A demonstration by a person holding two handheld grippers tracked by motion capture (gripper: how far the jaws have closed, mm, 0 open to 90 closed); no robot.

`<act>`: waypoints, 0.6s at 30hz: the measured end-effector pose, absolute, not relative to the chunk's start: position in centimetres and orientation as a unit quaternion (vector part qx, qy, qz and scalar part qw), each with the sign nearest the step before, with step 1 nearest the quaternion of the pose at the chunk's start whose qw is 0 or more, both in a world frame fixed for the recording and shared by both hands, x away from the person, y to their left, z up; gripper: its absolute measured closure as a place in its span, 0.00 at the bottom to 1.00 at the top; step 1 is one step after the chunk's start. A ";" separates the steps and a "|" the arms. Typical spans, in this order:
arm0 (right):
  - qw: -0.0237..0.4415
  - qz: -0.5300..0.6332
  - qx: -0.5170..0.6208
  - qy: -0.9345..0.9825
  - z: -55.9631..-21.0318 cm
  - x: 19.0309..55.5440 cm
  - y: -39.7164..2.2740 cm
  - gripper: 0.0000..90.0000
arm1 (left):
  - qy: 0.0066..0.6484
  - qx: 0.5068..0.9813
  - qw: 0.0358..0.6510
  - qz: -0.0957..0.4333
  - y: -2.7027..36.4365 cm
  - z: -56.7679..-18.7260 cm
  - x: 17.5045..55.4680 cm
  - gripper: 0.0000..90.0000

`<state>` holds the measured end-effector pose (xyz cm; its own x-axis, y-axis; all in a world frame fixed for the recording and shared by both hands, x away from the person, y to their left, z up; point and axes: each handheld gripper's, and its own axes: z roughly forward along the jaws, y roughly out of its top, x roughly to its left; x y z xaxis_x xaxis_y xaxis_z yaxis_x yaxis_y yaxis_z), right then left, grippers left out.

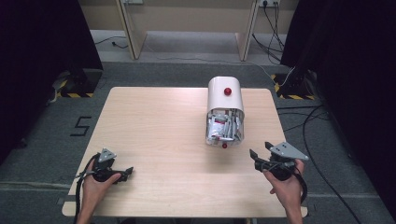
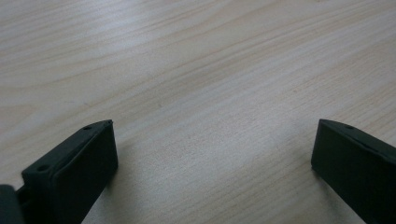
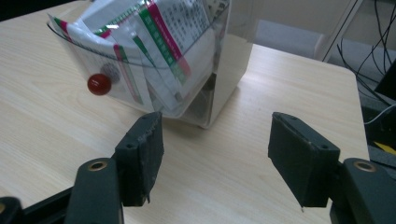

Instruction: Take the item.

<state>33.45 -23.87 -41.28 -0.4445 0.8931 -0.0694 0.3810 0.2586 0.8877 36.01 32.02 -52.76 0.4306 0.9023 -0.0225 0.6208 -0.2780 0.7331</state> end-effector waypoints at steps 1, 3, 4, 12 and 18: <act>0.301 0.429 0.433 0.734 -40.8 33.2 -23.9 0.42 | 0.493 0.773 0.344 0.204 32.0 -52.8 36.0 0.00; 0.303 0.431 0.432 0.732 -40.6 33.2 -23.9 0.42 | 0.493 0.773 0.344 0.205 32.0 -52.8 36.0 0.00; 0.304 0.434 0.431 0.731 -40.2 33.0 -23.9 0.44 | 0.493 0.773 0.344 0.205 32.0 -52.8 36.0 0.00; 0.306 0.444 0.417 0.732 -39.1 32.9 -22.8 0.48 | 0.493 0.773 0.344 0.205 32.0 -52.8 36.0 0.00; 0.309 0.454 0.410 0.728 -38.4 33.4 -21.9 0.51 | 0.493 0.773 0.344 0.205 32.0 -52.8 36.0 0.00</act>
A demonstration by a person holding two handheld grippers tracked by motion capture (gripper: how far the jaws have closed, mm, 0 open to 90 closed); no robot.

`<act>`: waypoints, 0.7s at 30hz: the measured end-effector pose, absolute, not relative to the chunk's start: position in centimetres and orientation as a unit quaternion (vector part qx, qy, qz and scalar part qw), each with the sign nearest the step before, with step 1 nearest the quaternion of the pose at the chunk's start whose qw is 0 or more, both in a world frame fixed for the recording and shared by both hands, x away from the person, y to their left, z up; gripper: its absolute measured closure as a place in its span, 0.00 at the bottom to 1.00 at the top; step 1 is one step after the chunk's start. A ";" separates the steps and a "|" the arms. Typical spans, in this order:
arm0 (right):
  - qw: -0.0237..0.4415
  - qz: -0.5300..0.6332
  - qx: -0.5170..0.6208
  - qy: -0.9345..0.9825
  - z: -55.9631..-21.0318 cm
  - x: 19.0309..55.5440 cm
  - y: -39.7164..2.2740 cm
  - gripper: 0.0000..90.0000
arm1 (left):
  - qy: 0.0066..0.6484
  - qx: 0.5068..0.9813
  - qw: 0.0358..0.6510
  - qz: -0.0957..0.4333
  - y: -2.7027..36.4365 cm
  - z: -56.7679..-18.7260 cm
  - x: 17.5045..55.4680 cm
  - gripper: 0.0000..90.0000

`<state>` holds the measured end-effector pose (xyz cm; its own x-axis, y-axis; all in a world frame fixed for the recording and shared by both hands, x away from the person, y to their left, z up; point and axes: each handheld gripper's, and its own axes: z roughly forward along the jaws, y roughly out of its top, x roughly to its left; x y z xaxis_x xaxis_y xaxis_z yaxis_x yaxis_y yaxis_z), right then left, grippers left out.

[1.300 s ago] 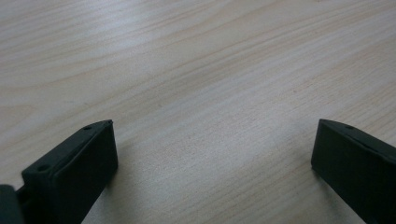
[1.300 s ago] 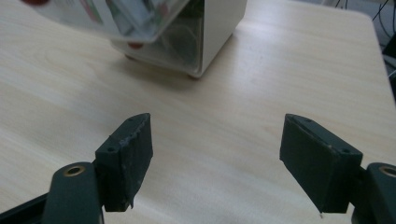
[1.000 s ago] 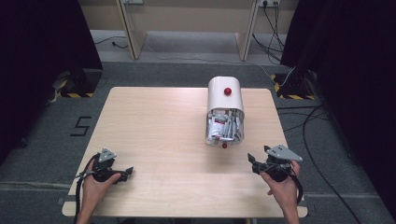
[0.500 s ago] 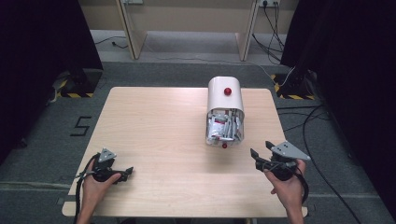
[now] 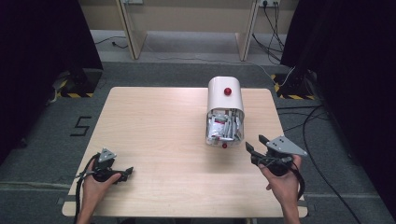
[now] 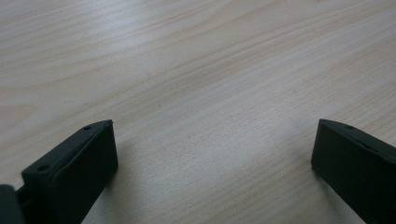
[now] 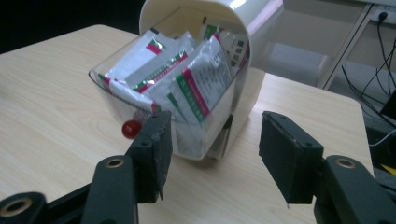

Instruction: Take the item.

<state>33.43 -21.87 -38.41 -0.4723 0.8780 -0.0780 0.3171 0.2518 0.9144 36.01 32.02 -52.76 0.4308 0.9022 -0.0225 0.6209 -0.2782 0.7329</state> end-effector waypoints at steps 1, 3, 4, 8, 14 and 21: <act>0.310 0.456 0.409 0.727 -38.2 33.6 -21.7 0.51 | 0.493 0.773 0.344 0.205 32.0 -52.8 36.0 0.00; 0.313 0.458 0.407 0.725 -38.0 33.8 -21.4 0.52 | 0.493 0.773 0.344 0.205 32.0 -52.8 36.0 0.00; 0.314 0.459 0.406 0.725 -37.9 33.9 -21.3 0.52 | 0.493 0.773 0.344 0.205 32.0 -52.8 36.0 0.00; 0.318 0.462 0.401 0.724 -37.6 34.4 -20.6 0.53 | 0.493 0.773 0.344 0.205 32.0 -52.8 36.0 0.00; 0.320 0.458 0.397 0.728 -37.5 34.9 -19.7 0.54 | 0.492 0.774 0.343 0.205 32.0 -52.8 36.0 0.00; 0.323 0.457 0.388 0.733 -37.6 36.0 -19.0 0.56 | 0.492 0.774 0.343 0.205 32.0 -52.8 36.0 0.00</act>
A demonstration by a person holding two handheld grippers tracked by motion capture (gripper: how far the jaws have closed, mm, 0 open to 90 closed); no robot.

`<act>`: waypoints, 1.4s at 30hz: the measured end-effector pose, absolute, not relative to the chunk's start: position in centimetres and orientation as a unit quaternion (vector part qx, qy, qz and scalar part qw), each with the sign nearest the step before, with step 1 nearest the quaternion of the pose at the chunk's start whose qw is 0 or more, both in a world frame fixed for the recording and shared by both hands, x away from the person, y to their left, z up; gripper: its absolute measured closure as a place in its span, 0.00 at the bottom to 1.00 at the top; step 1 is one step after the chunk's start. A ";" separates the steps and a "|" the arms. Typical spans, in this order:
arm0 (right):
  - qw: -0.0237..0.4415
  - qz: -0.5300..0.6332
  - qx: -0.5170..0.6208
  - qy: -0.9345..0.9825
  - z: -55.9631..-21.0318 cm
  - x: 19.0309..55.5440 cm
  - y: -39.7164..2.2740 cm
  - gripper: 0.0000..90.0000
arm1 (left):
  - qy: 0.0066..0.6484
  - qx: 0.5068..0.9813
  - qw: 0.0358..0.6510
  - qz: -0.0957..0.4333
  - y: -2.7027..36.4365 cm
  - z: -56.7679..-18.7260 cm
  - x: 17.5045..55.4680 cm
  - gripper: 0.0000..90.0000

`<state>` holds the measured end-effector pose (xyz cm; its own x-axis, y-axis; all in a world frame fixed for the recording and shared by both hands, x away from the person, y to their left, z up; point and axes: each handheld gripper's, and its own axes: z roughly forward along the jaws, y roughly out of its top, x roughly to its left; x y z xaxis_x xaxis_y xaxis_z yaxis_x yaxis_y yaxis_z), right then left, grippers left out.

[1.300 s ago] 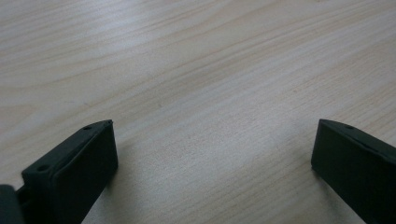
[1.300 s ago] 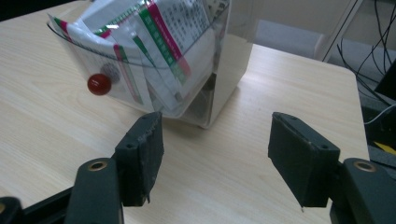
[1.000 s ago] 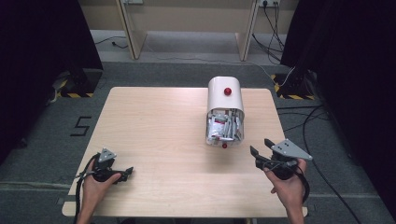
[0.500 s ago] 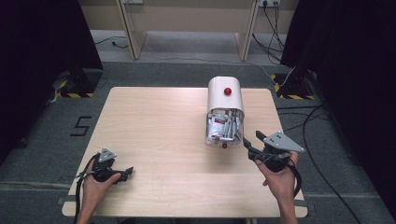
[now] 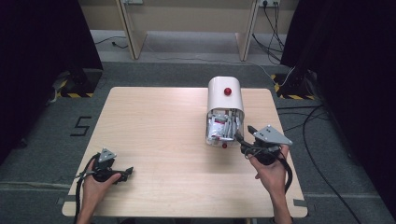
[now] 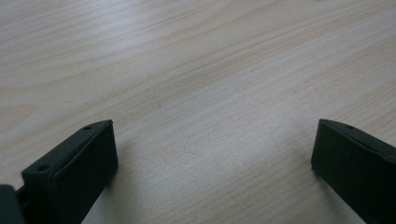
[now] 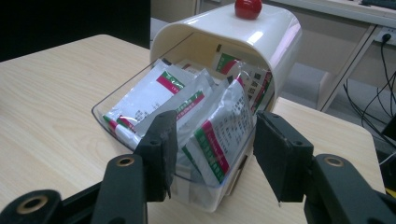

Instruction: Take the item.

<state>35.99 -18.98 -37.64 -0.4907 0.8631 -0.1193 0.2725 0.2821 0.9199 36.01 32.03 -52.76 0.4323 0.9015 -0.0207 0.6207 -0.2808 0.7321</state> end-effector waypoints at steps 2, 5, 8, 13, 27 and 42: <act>0.323 0.456 0.387 0.733 -37.7 36.3 -18.8 0.56 | 0.492 0.774 0.343 0.205 32.0 -52.8 36.0 0.00; 0.324 0.454 0.386 0.734 -37.7 36.6 -18.6 0.56 | 0.492 0.774 0.343 0.205 32.0 -52.8 36.0 0.00; 0.329 0.452 0.386 0.734 -37.8 36.9 -18.3 0.57 | 0.492 0.774 0.343 0.205 32.0 -52.8 36.0 0.00; 0.336 0.443 0.386 0.736 -37.9 37.4 -18.0 0.58 | 0.492 0.774 0.343 0.205 32.0 -52.8 36.0 0.00; 0.357 0.412 0.394 0.740 -39.0 39.0 -17.6 0.64 | 0.492 0.774 0.343 0.205 32.0 -52.8 36.0 0.00; 0.382 0.407 0.373 0.741 -39.8 39.4 -17.5 0.82 | 0.492 0.774 0.343 0.205 32.0 -52.8 36.0 0.00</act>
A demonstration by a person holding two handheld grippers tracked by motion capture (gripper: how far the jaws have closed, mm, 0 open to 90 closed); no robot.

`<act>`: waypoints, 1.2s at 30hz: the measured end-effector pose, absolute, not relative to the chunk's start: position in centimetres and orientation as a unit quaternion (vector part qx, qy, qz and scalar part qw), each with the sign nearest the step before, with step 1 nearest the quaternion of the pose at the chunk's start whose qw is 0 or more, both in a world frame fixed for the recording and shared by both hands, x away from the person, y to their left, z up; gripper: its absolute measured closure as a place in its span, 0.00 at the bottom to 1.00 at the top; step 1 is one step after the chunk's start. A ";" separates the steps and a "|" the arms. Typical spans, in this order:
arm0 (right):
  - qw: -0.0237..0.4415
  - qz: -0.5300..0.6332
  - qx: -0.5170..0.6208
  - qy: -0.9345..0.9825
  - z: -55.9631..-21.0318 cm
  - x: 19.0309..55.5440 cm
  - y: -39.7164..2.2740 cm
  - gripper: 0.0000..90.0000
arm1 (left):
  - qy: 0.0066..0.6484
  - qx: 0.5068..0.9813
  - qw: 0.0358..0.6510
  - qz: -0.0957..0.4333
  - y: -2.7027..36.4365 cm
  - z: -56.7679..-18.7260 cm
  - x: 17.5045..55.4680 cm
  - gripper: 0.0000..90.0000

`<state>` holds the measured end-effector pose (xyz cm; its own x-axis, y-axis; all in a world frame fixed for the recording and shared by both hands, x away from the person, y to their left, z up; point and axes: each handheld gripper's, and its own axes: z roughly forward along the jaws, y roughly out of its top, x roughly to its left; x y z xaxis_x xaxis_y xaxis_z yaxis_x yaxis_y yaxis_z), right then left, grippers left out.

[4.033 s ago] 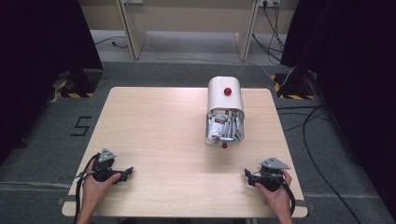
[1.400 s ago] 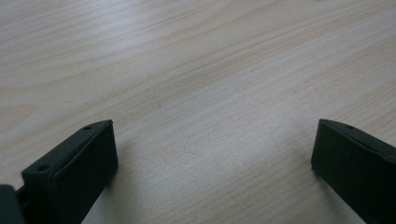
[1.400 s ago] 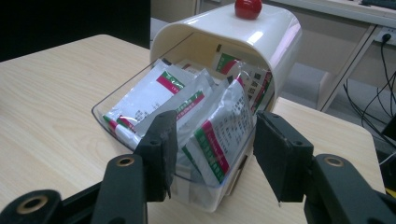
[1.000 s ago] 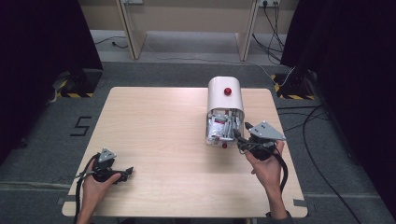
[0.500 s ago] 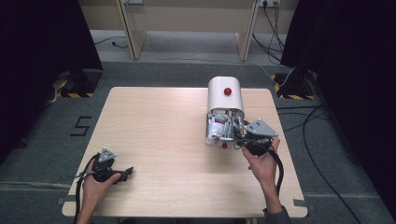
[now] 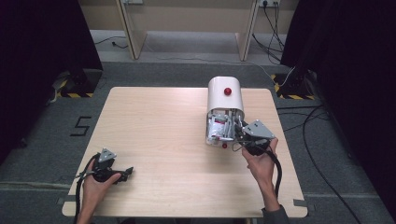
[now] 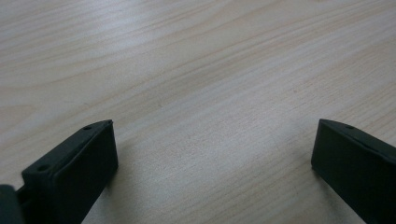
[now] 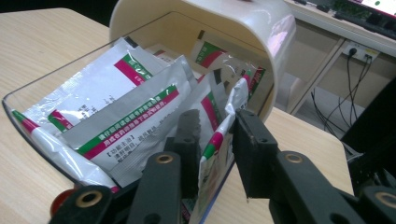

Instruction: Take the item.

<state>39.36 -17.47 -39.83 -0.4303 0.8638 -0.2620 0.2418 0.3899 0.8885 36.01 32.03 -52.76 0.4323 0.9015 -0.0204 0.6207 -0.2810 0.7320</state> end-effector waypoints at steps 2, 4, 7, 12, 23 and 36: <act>0.386 0.407 0.366 0.742 -39.9 39.3 -17.3 0.87 | 0.492 0.774 0.343 0.205 32.0 -52.8 36.0 0.00; 0.388 0.408 0.362 0.743 -40.0 39.2 -17.2 0.89 | 0.492 0.774 0.343 0.205 32.0 -52.8 36.0 0.00; 0.385 0.419 0.361 0.739 -39.8 39.0 -17.3 0.94 | 0.492 0.774 0.343 0.205 32.0 -52.8 36.0 0.00; 0.387 0.440 0.354 0.729 -39.1 38.5 -17.8 0.97 | 0.492 0.774 0.343 0.205 32.0 -52.8 36.0 0.00; 0.388 0.478 0.340 0.711 -37.5 37.1 -18.7 0.98 | 0.493 0.773 0.342 0.205 32.0 -52.8 36.0 0.00; 0.397 0.496 0.333 0.696 -36.6 36.1 -19.7 0.98 | 0.493 0.774 0.342 0.205 32.1 -52.7 35.9 0.00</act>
<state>36.08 -19.66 -36.58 -0.4625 0.8580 -0.2234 0.0692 0.2862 0.9557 35.95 32.06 -52.75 0.4307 0.9023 -0.0194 0.6220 -0.2813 0.7307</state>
